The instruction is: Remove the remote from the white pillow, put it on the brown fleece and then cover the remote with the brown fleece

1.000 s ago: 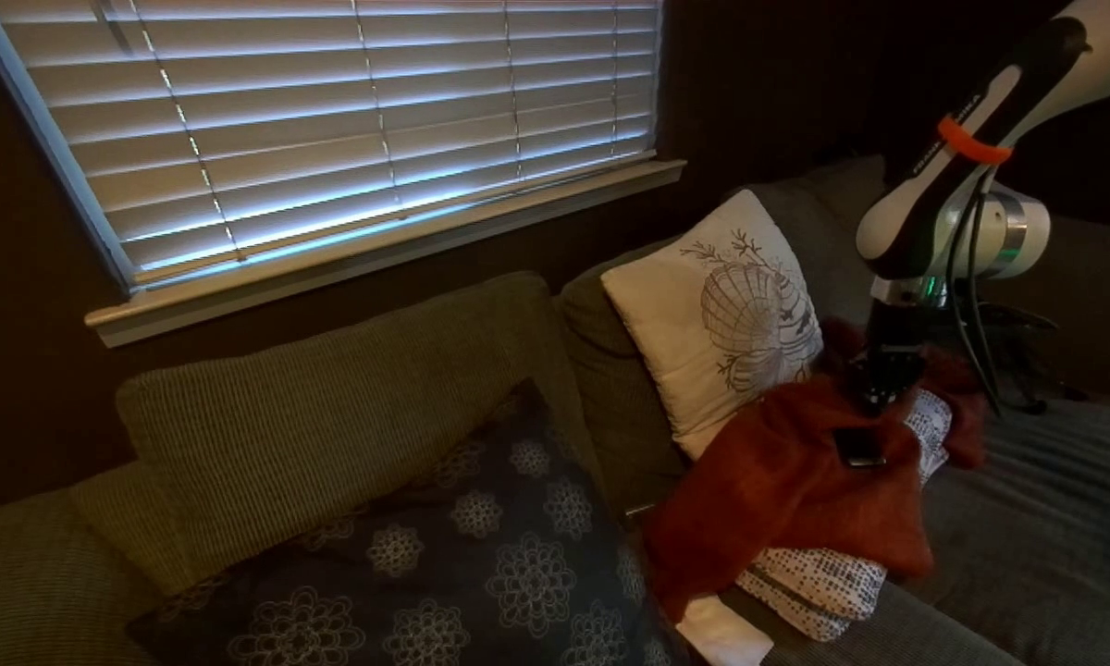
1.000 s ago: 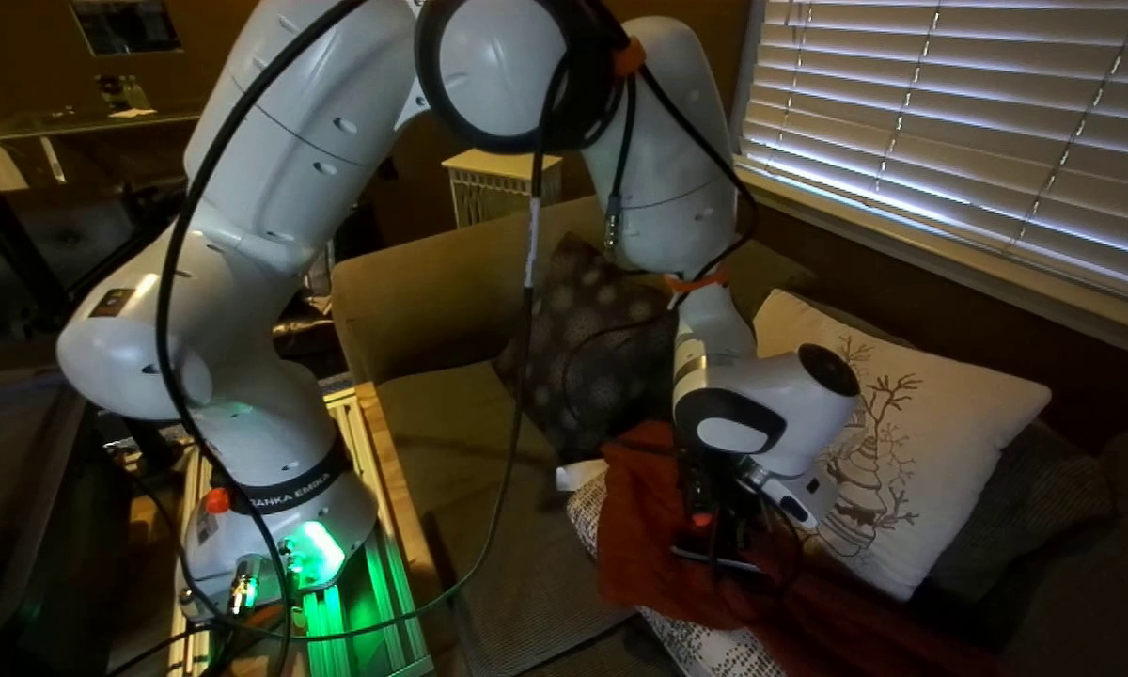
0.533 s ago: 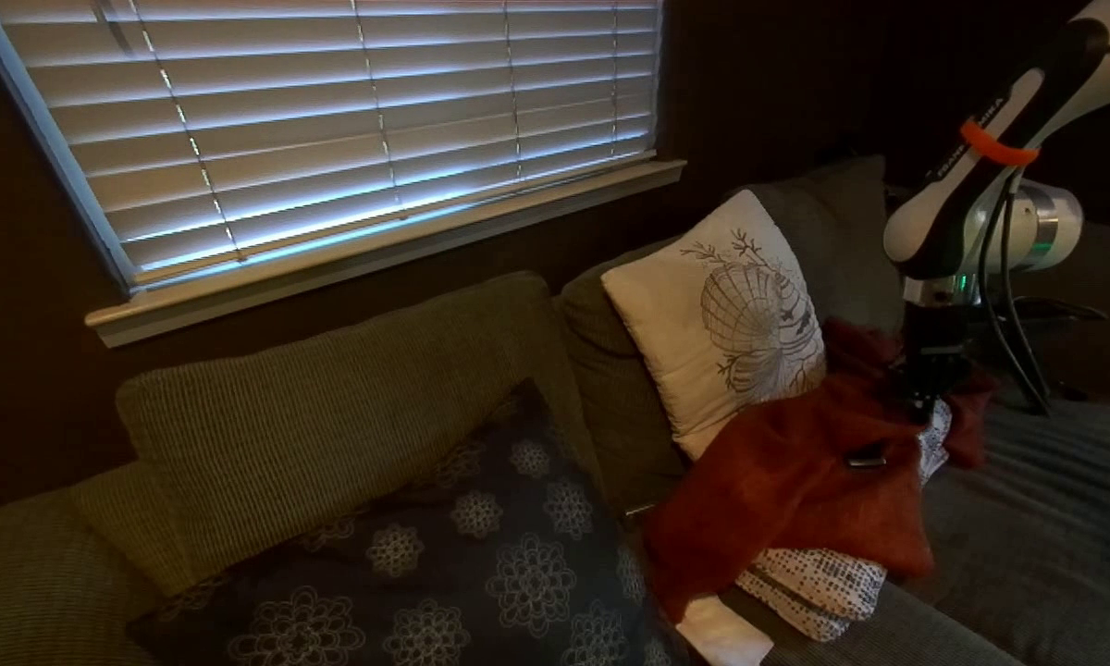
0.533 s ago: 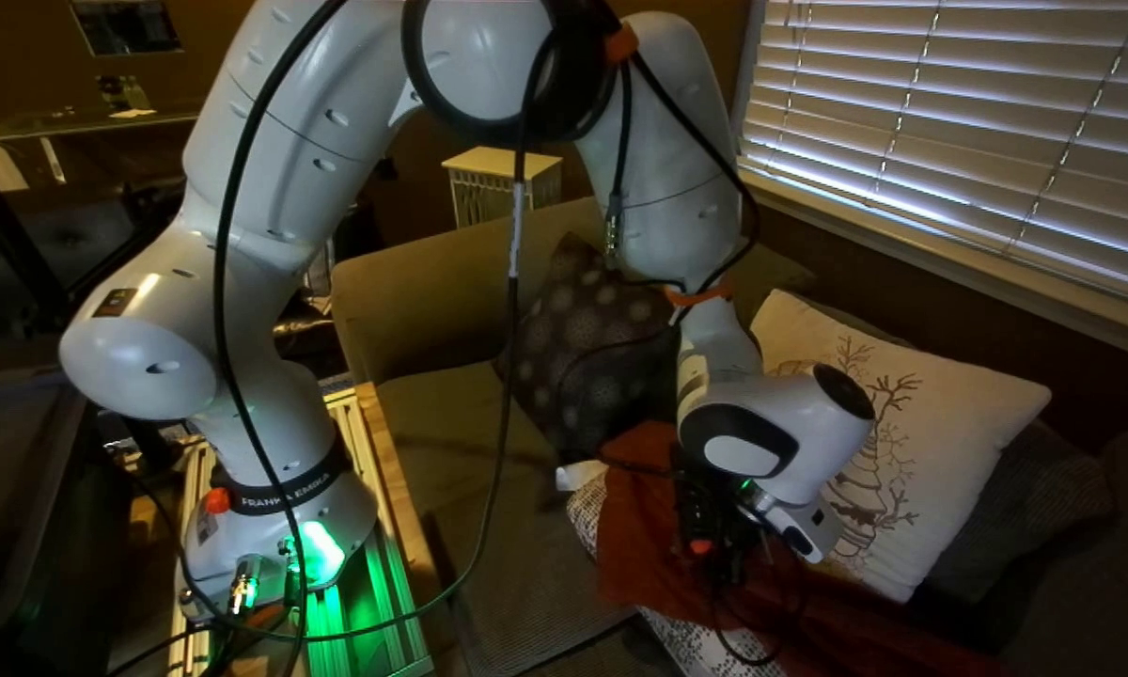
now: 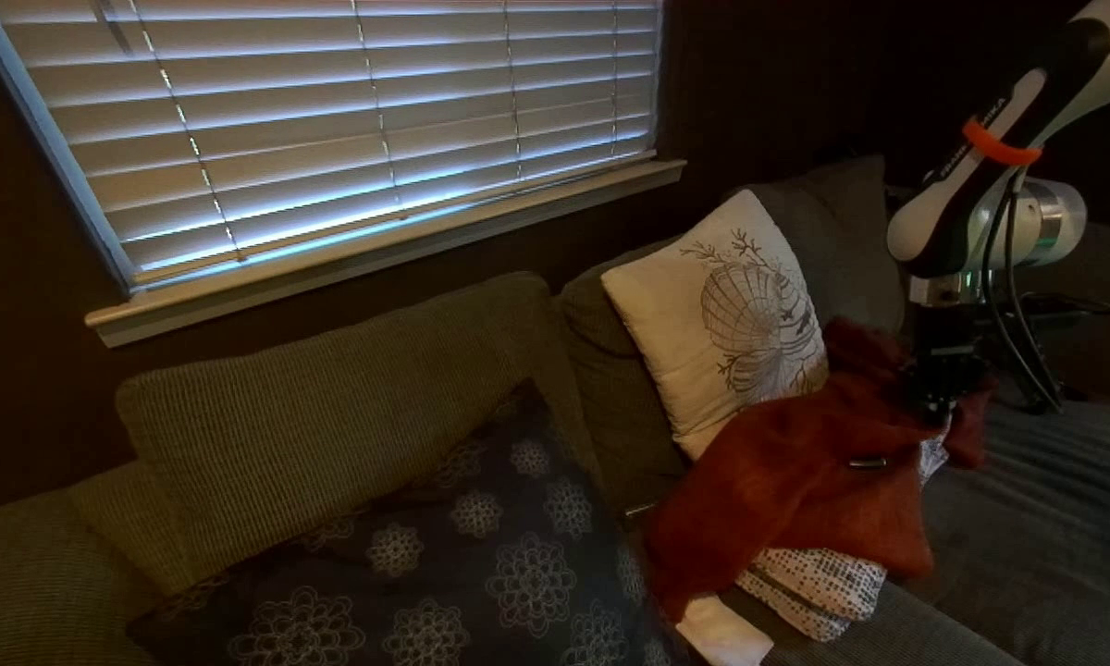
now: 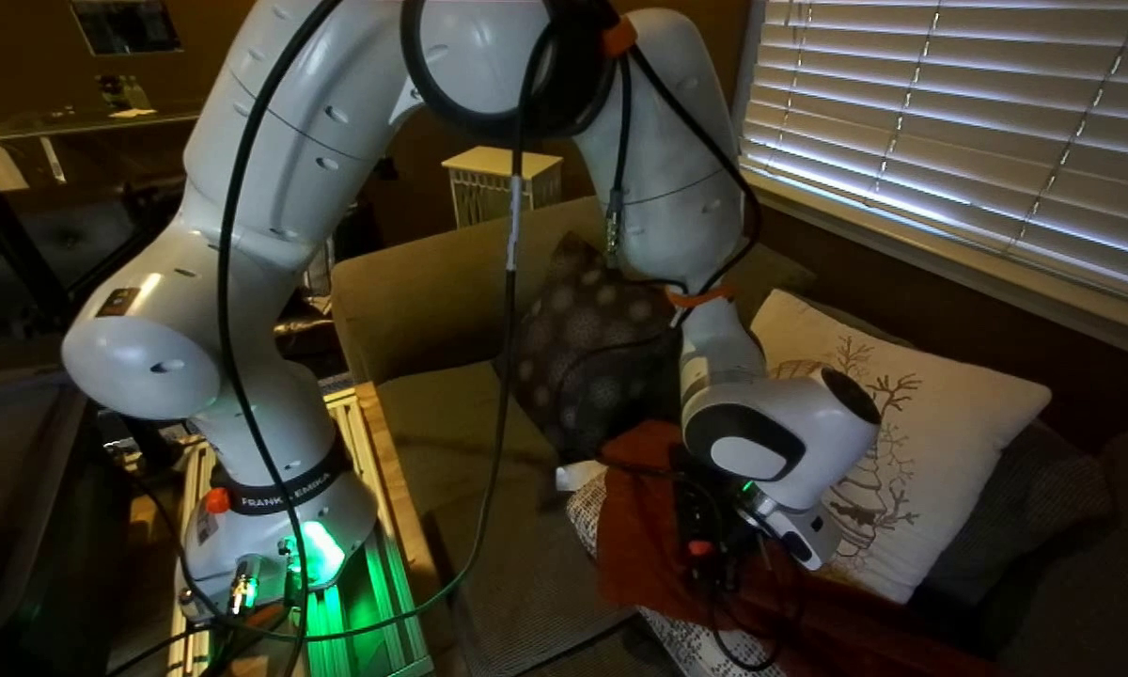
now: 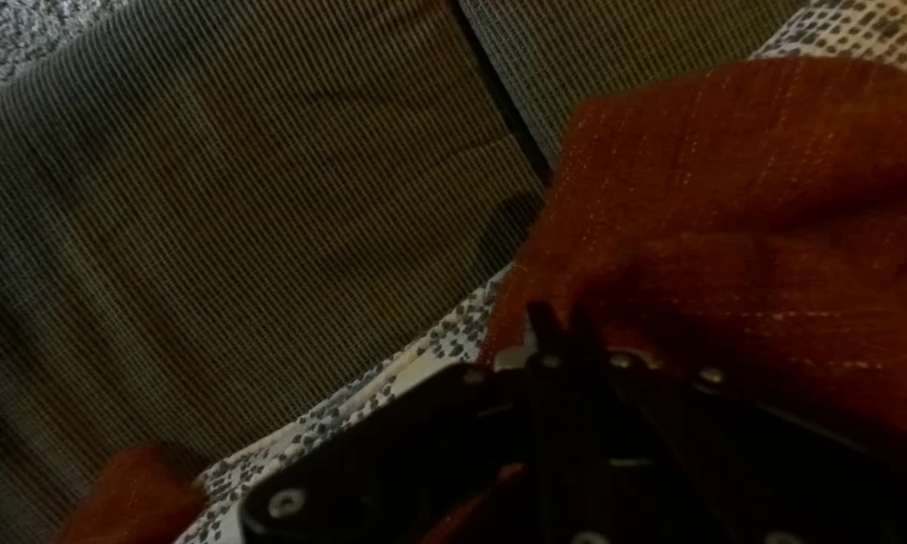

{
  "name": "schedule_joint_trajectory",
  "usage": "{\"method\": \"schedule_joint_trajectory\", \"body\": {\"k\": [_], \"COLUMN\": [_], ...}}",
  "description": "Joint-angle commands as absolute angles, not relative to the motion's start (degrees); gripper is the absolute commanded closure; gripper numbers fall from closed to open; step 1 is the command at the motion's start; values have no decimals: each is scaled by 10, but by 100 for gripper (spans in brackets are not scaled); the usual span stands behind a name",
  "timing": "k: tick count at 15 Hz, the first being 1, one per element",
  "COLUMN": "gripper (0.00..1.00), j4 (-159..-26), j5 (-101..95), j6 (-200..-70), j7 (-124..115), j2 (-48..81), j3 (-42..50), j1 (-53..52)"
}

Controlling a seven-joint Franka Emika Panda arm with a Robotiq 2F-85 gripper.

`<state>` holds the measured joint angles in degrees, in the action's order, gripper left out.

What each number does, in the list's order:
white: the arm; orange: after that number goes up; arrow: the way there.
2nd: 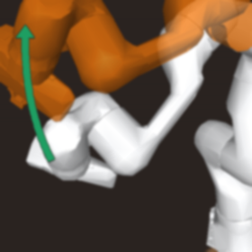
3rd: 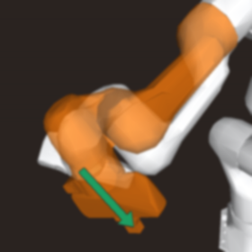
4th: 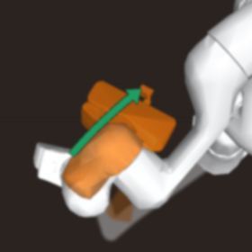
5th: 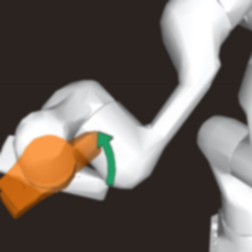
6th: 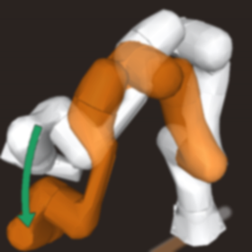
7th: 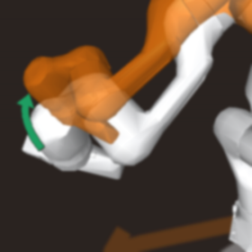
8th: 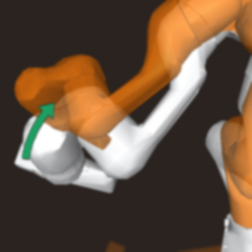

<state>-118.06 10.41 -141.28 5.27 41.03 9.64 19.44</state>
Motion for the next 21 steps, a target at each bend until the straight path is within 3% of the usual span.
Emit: {"method": "schedule_joint_trajectory", "body": {"k": [1, 2, 12, 21], "gripper": [83, 71, 4, 0], "j4": [-1177, -1176, -1178, -1167], "j5": [87, 88, 103, 134], "j6": [-1380, -1381, -1393, -1394], "j7": [23, 17, 28, 41], "j2": [405, 405, 393, 398], "j3": [109, 111, 94, 50], "j1": [183, 182, 188, 191]}}
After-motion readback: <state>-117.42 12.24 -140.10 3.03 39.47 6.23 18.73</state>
